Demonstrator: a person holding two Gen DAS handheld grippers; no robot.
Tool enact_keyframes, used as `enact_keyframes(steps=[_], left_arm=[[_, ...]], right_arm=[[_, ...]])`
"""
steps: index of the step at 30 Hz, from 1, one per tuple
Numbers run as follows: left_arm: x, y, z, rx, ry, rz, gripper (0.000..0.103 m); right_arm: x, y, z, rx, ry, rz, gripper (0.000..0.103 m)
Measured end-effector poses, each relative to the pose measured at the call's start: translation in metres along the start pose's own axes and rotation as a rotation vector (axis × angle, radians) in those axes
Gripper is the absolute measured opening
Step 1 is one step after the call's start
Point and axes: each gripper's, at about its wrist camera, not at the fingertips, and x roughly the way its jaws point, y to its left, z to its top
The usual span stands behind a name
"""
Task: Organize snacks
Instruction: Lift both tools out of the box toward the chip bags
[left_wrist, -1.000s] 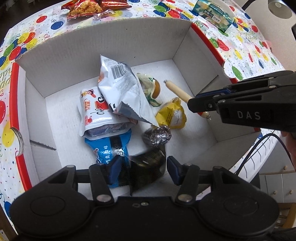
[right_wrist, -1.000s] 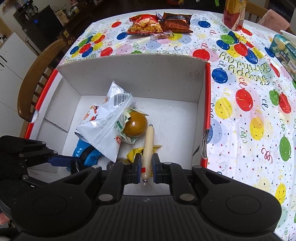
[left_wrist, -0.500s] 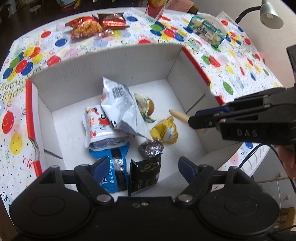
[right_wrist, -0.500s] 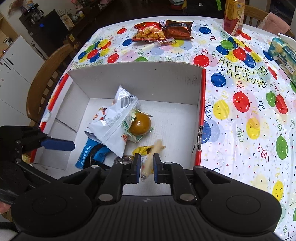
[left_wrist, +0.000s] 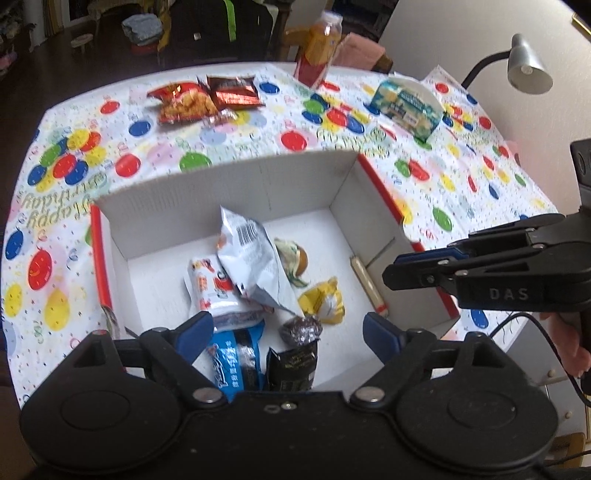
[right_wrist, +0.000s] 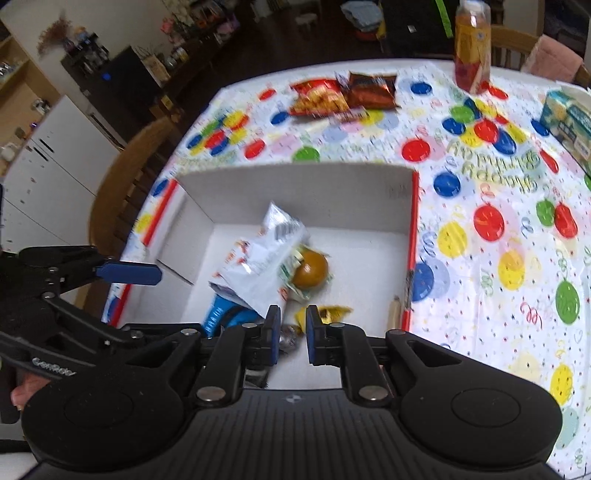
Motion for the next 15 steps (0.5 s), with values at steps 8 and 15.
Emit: enact_keyframes(steps=[8,15], left_arm=[[-0.011,0.002,0.011,0.002,-0.053,0.017,0.093],[-0.013,0.009,0.026,-0.016,-0.09,0.038,0.1]], right_arm=[[-0.016,-0.006,0.016,0.052,-0.054,0.018,0.021],[-0.021,-0.01,0.03,0.035,-0.074,0.043,0.083]])
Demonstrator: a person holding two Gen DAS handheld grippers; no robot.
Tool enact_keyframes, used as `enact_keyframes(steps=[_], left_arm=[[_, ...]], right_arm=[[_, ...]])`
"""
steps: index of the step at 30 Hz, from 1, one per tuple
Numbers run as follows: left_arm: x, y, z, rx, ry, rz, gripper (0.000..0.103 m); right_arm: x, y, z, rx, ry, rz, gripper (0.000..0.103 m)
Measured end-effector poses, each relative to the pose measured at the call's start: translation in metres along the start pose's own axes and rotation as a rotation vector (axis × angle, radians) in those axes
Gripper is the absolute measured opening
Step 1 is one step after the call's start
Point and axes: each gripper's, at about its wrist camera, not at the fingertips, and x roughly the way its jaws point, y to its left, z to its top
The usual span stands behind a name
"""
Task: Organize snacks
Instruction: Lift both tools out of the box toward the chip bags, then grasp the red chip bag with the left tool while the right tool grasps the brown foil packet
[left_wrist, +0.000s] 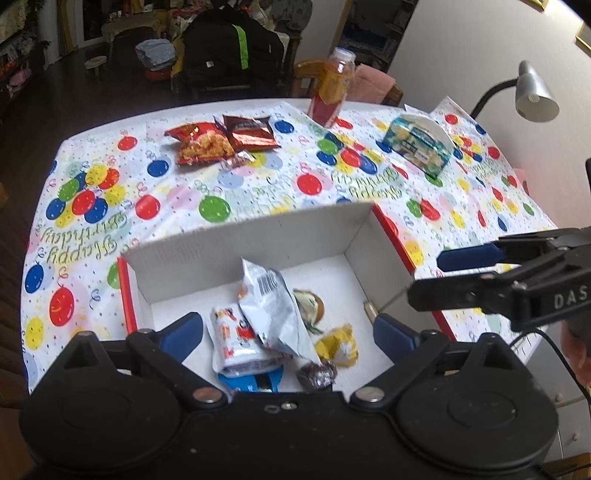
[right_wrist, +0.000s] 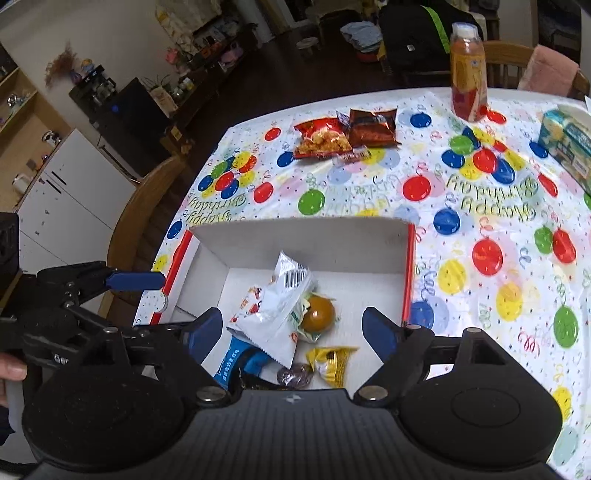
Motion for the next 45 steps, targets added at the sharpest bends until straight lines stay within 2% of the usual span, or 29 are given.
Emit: enact_keyframes(steps=[4,6,7,11,19,32,45], left_arm=[[0.002,0.008,0.014,-0.031,-0.027,0.017,0.102],[0.003,0.012,0.024,-0.046,-0.043,0.034,0.102],[0.004,0.014,0.029,-0.053,-0.052,0.045,0.102],[0.008,0.024,0.052,-0.076,-0.081,0.083,0.102],[0.032,0.044,0.102,-0.111,-0.105,0.167,0.102],[0.097,0.07,0.171,-0.141,-0.091,0.253,0.102],[0.173,0.088,0.211,-0.175,-0.037,0.282,0.102]], right_arm=[[-0.005,-0.003,0.017,-0.023,-0.024,-0.003,0.085],[-0.008,-0.006,0.029,-0.034,-0.043,-0.007,0.101],[-0.01,-0.007,0.035,-0.043,-0.052,-0.009,0.103],[-0.015,-0.016,0.064,-0.076,-0.084,-0.035,0.103],[-0.006,-0.036,0.129,-0.111,-0.059,-0.063,0.103],[0.065,-0.073,0.213,-0.156,0.007,-0.118,0.103],[0.153,-0.125,0.261,-0.046,0.055,-0.094,0.103]])
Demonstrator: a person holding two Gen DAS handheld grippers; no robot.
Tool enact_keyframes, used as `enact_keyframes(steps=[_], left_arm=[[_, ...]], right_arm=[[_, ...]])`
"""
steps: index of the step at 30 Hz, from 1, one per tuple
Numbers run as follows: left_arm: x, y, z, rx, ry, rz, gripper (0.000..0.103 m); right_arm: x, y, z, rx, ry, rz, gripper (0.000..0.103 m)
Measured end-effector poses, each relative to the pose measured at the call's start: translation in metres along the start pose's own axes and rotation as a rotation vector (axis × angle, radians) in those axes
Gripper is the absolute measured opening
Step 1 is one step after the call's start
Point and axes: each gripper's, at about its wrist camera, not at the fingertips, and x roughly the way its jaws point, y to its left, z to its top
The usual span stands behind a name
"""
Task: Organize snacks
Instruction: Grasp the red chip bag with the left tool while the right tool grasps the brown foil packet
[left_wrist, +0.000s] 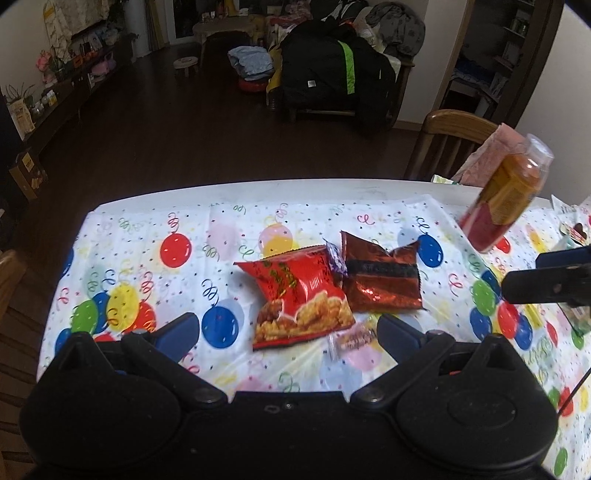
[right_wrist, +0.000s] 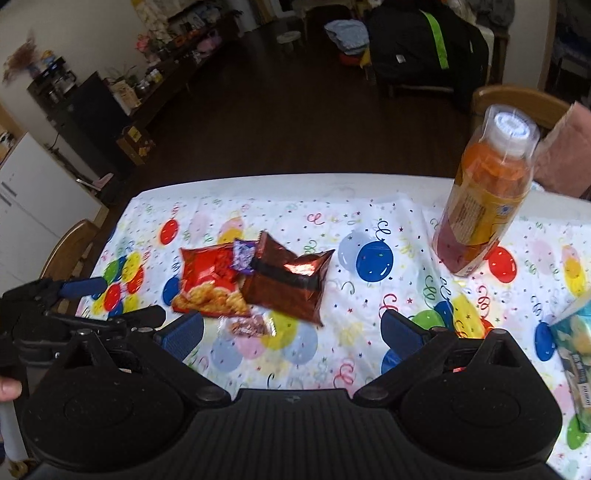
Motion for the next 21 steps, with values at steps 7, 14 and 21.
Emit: enact_keyframes(steps=[7,14,21], left_arm=[[0.038,0.001,0.013,-0.052,0.039,0.0,0.102],[0.066,0.002,0.017,-0.083,0.078,-0.015,0.102],[0.087,0.004,0.017,-0.121,0.111,-0.042,0.098]], right_arm=[[0.045,-0.015,0.015,0.057,0.022,0.019,0.102],[0.087,-0.021,0.019,0.093,0.055,0.014,0.097],[0.119,-0.027,0.018,0.15,0.08,0.05,0.086]])
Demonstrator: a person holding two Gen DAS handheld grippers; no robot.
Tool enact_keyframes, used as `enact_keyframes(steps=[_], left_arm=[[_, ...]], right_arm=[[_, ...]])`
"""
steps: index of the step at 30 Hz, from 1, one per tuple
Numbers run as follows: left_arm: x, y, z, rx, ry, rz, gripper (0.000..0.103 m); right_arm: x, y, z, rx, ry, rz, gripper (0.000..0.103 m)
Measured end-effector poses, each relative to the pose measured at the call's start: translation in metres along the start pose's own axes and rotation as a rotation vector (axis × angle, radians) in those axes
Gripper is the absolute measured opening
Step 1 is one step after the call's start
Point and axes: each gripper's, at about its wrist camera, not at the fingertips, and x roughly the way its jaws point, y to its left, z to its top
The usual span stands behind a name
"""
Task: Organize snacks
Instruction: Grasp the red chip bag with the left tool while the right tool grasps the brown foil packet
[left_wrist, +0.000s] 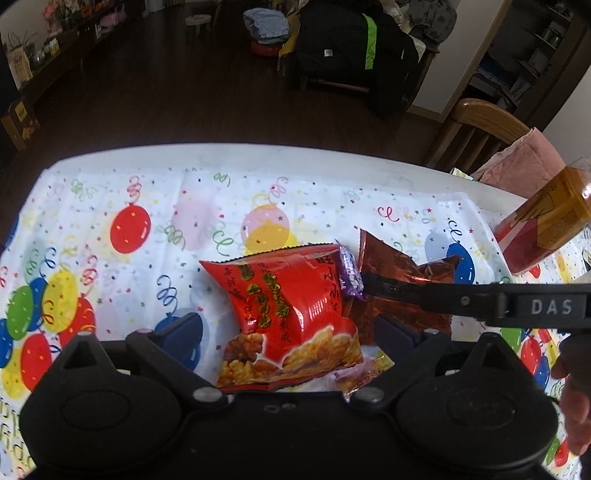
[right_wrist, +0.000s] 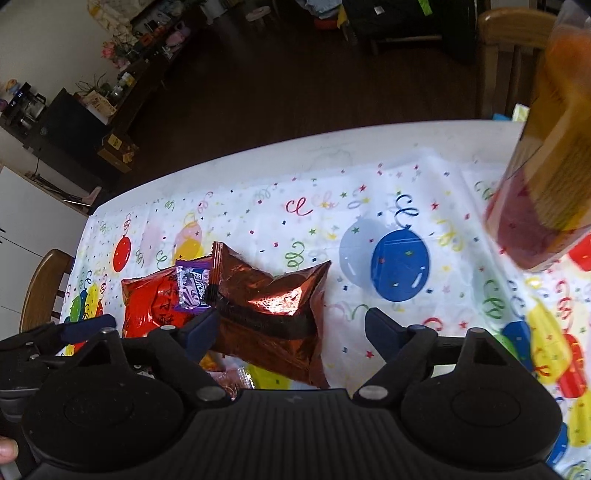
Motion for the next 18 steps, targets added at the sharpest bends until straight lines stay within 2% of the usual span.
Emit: enact_keyframes(steps=[5,8,10,15,18], left_arm=[[0.01,0.005,0.0,-0.026,0.025,-0.021,0.089],[0.014,0.008,-0.002,-0.046,0.039,-0.04,0.085],[0.015,0.01,-0.003,-0.061,0.036,-0.057,0.082],[0.013,0.012,-0.003,-0.078,0.03,-0.062,0.079],[0.01,0.014,-0.005,-0.086,0.023,-0.062,0.076]], right_arm=[[0.011,0.0,-0.002,0.015,0.005,0.028,0.085],[0.015,-0.001,-0.003,0.028,0.01,0.04,0.078],[0.017,-0.003,-0.005,0.045,0.006,0.043,0.076],[0.015,0.0,-0.008,0.042,0.0,0.038,0.049],[0.012,0.002,-0.011,0.04,-0.011,0.04,0.04]])
